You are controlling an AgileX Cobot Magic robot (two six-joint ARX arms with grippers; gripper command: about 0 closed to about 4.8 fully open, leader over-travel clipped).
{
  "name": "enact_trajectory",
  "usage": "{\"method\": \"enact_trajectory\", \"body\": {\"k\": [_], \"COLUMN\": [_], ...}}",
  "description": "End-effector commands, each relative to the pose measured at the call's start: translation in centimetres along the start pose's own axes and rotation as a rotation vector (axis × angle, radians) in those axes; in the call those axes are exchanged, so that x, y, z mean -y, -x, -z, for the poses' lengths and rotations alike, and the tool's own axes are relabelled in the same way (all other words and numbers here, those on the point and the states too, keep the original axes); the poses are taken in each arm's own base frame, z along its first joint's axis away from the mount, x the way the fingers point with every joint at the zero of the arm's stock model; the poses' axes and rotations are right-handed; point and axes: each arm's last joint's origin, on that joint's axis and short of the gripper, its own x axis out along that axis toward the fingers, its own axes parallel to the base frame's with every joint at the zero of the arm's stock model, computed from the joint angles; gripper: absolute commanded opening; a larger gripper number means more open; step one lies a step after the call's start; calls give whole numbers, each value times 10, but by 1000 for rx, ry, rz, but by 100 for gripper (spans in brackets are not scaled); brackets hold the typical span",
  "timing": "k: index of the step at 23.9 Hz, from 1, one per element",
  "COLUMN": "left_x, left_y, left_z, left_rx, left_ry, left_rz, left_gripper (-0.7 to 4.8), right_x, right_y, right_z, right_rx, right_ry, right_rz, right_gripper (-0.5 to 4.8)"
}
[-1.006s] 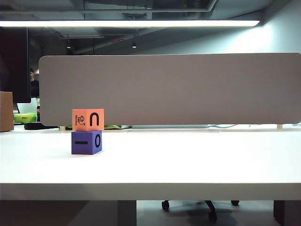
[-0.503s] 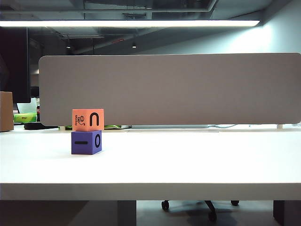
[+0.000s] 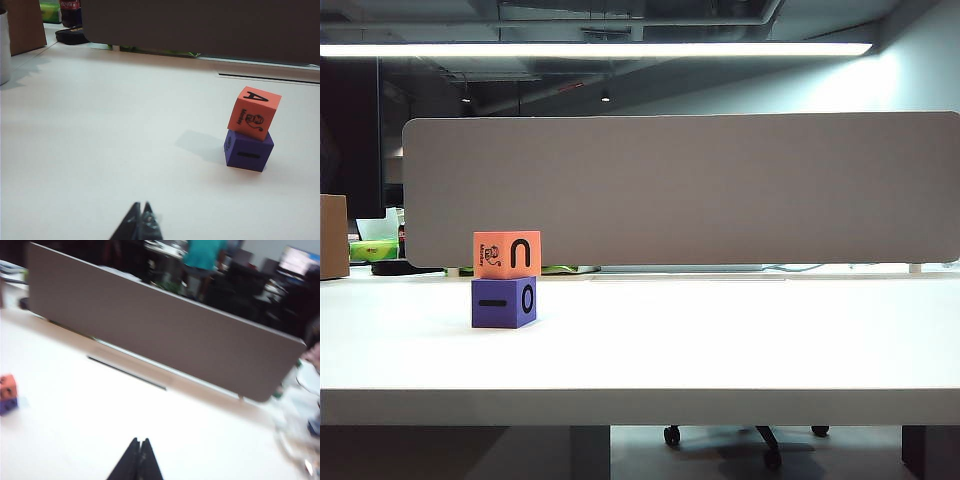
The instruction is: Stack the letter block on the right onto the letter block on the left.
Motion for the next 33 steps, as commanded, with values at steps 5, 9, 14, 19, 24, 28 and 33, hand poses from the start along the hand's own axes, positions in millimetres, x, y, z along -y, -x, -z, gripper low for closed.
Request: {"method": "enact_trajectory", "body": {"k": [5, 9, 14, 19, 24, 28, 33], "left_x": [0, 0, 0, 0, 0, 0, 0], "left_y": [0, 0, 0, 0, 0, 0, 0], "left_z": [-3, -3, -3, -3, -3, -3, -3], "left_rx": [14, 14, 14, 14, 14, 14, 14], "left_ry": [2, 2, 2, 2, 2, 2, 2], "left_rz": [3, 3, 3, 3, 3, 3, 3], "left_gripper": [-5, -5, -5, -5, -5, -5, -5], "right_x": [-36, -64, -100, -142, -153, -161, -175], "right_y": [-23, -43, -73, -117, -129, -138, -155], "right_z": [65, 98, 131, 173, 190, 199, 234], "right_rx": [-82, -57, -116, -128, -106, -35, 0], "right_ry": [-90, -216, -205, -219, -181, -113, -118], "right_rz": [-194, -361, -526, -533, -496, -473, -432], "right_gripper": [-6, -6, -6, -5, -5, -5, -5]}}
